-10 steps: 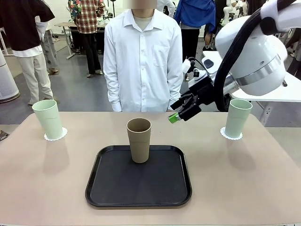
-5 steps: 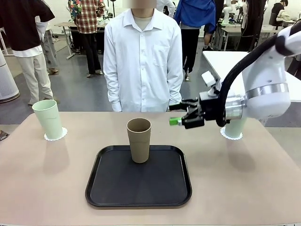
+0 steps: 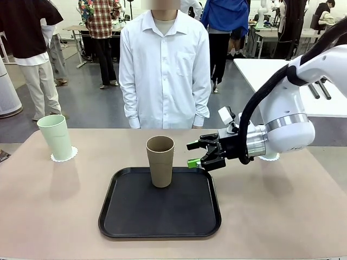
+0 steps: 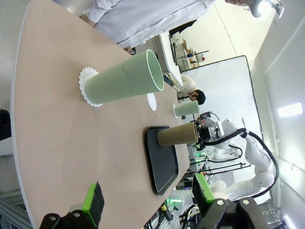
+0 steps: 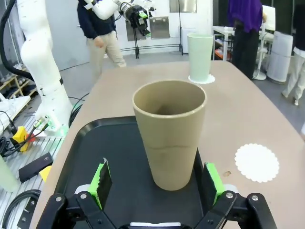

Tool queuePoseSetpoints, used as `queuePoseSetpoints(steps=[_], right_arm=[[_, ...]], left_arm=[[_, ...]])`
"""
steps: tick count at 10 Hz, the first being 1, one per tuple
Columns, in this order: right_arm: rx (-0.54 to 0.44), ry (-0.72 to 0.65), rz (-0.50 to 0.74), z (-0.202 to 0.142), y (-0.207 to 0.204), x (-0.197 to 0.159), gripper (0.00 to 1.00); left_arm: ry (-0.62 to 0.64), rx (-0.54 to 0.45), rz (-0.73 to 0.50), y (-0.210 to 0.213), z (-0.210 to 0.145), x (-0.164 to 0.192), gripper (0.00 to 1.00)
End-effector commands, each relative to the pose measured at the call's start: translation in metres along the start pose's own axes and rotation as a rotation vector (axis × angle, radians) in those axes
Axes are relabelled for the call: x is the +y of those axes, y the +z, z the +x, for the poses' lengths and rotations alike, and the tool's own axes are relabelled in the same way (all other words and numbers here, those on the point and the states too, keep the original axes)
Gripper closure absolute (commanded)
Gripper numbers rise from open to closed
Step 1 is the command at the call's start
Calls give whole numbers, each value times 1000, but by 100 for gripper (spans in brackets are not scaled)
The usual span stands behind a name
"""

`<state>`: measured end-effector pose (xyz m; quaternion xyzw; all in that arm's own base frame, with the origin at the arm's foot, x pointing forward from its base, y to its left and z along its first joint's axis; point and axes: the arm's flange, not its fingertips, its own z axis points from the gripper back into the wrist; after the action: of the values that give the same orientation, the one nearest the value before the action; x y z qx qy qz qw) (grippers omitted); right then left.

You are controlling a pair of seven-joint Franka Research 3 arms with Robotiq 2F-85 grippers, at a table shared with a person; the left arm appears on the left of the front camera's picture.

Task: Place coasters on the table and set cups on them.
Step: Take one Reusable plastic cup from the Flat Tray and place it on a coaster set by the human.

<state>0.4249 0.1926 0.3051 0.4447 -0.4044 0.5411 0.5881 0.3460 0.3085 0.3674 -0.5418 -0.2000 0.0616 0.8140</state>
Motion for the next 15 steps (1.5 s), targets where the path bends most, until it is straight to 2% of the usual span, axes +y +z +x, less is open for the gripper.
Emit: queuePoseSetpoints(steps=[1,2,3,7,8,9,15], right_arm=[[-5,-8,-25,-3,-7,-9,0],[65,-35,-61,13,-7,-6,0],[3,-9,0,-4,-2,-2,0],[16,-14,-9,-2,-3,-4,0],[-13,-6,31,-9,-7,-10,0],[0,-8,53,-14,-13,-12,0],[19,5,47,-24,-46,-24,0]], left_arm=[[-3,-4,0,1,-1,-2,0],[-3,-4,0,1,-1,-2,0],[-3,-4,0,1,-1,-2,0],[-3,-4,0,1,-1,-2,0],[-3,-4,0,1,-1,-2,0],[-3,-4,0,1,-1,-2,0],[-3,-4,0,1,-1,-2,0]])
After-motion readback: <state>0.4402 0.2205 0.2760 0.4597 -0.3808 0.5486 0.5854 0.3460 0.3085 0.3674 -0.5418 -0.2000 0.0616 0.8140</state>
